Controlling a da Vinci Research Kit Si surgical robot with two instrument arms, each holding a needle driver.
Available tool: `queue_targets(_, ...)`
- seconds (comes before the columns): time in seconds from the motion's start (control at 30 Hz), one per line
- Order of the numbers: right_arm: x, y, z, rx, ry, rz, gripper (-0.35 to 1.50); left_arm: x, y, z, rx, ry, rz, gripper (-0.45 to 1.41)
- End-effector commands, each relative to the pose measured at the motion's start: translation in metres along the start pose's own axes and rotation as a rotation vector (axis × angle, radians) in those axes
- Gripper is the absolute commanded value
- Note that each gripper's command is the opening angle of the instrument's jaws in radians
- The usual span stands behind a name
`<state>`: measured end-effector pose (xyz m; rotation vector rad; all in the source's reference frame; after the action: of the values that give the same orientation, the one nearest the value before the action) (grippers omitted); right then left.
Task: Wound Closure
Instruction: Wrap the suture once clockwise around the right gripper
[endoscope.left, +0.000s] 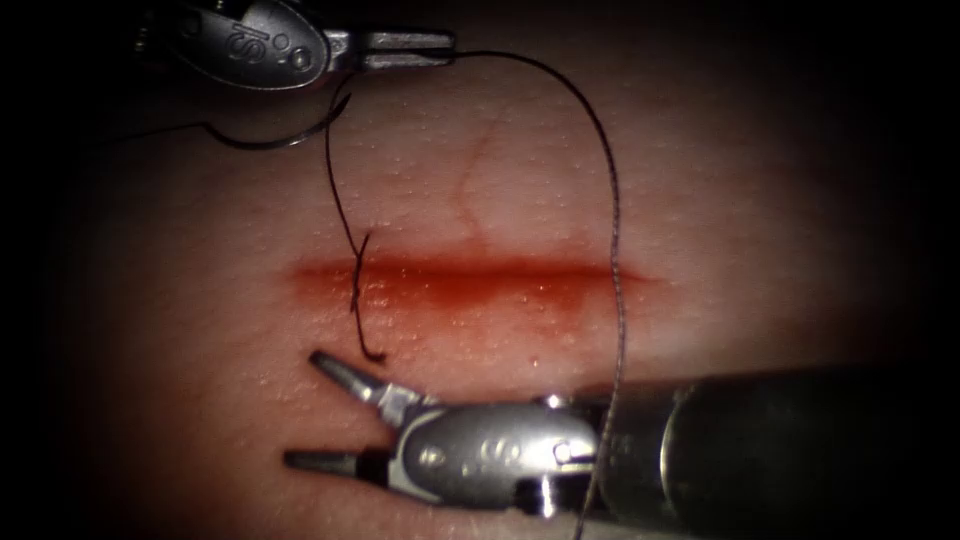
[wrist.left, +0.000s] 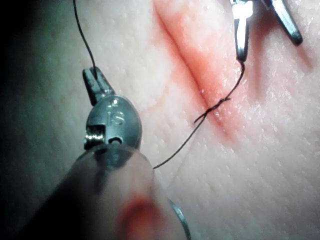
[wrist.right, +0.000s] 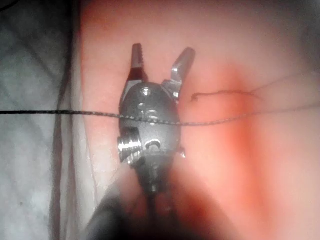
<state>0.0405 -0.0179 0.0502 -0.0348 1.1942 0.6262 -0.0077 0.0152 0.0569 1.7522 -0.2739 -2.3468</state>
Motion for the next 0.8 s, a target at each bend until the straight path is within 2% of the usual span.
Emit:
queue_targets(0.03,-0.0003,0.0004,0.0006,0.001,0.001,0.006,0.63,-0.0001,0.0001,0.0001,-0.007,0.000,-0.011,-0.45)
queue_targets(0.07,-0.0003,0.0007,0.0006,0.002,0.001,0.008,0.58,0.0002,0.0004,-0.0002,-0.010,0.002,-0.016,-0.45)
queue_targets(0.13,-0.0001,0.0016,0.0007,0.015,0.004,0.012,0.19,0.0008,0.0010,-0.0010,-0.016,0.006,-0.033,-0.45)
queue_targets(0.17,-0.0001,0.0016,0.0007,0.015,0.004,0.012,0.19,0.0008,0.0010,-0.0010,-0.016,0.006,-0.033,-0.45)
queue_targets(0.2,0.0000,0.0024,0.0009,0.024,0.006,0.014,-0.09,0.0014,0.0017,-0.0018,-0.022,0.006,-0.049,-0.45)
queue_targets(0.23,0.0000,0.0029,0.0010,0.038,0.011,-0.016,-0.26,0.0016,0.0019,-0.0022,-0.025,0.009,-0.053,-0.45)
queue_targets(0.27,0.0000,0.0029,0.0010,0.038,0.011,-0.016,-0.26,0.0016,0.0019,-0.0022,-0.025,0.009,-0.053,-0.45)
queue_targets(0.3,0.0000,0.0039,0.0012,0.073,0.023,-0.036,-0.35,0.0021,0.0026,-0.0029,-0.032,0.016,-0.069,-0.45)
queue_targets(0.43,-0.0002,0.0055,0.0016,0.131,0.047,-0.048,-0.35,0.0029,0.0036,-0.0041,-0.042,0.029,-0.082,-0.45)
queue_targets(0.63,-0.0004,0.0082,0.0028,0.179,0.030,-0.024,-0.35,0.0044,0.0049,-0.0047,-0.019,0.034,-0.111,-0.45)
queue_targets(0.7,-0.0006,0.0096,0.0036,0.190,0.027,0.047,-0.35,0.0055,0.0060,-0.0047,-0.006,0.083,-0.128,-0.45)
queue_targets(0.8,-0.0009,0.0107,0.0047,0.208,0.051,0.053,-0.35,0.0064,0.0072,-0.0046,-0.001,0.123,-0.148,-0.45)
